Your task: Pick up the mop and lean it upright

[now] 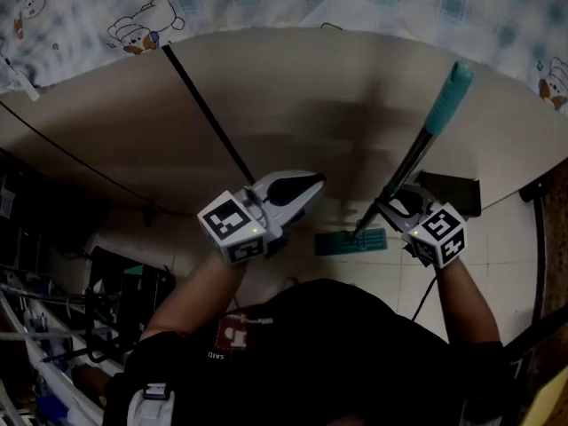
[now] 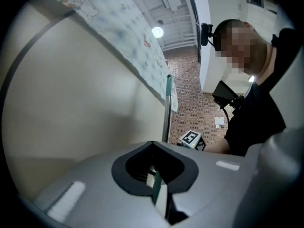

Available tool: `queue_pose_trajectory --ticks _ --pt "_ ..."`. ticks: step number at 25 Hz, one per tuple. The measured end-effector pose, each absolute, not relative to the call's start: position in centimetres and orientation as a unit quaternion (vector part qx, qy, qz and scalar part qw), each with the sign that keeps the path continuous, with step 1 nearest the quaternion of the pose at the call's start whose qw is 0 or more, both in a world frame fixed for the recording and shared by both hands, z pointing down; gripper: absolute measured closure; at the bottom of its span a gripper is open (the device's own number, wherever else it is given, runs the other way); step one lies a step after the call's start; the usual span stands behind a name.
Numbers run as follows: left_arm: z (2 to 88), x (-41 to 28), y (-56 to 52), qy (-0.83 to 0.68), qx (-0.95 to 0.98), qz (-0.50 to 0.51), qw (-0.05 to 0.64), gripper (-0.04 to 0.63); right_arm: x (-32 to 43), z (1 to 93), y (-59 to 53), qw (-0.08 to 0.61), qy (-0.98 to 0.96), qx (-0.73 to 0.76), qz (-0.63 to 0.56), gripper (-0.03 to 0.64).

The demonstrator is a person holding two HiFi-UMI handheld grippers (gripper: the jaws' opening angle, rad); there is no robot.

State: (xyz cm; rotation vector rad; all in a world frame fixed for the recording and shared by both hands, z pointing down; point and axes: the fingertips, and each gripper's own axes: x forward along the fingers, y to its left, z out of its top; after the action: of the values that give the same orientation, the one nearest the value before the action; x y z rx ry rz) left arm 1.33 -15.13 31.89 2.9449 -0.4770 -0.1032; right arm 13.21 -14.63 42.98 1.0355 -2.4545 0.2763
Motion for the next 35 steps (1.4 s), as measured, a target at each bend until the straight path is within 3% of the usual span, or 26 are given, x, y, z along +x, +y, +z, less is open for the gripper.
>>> queue_pose_trajectory --ticks 6,23,35 --pt "38.8 1.6 -13.9 -0.159 0.975 -0.017 0.156 0.597 13.6 54.0 -12.7 0.261 -0.871 0.386 0.155 0.477" --pt "51.8 6.0 -11.5 -0.123 0.959 0.094 0.235 0.597 19.1 81.1 -9.3 0.360 -0.815 0.377 0.252 0.477" --pt "53.1 6.0 -11.4 -0.124 0.954 0.116 0.249 0.596 22.6 83.7 -12.0 0.319 -0.796 0.426 0.289 0.477"
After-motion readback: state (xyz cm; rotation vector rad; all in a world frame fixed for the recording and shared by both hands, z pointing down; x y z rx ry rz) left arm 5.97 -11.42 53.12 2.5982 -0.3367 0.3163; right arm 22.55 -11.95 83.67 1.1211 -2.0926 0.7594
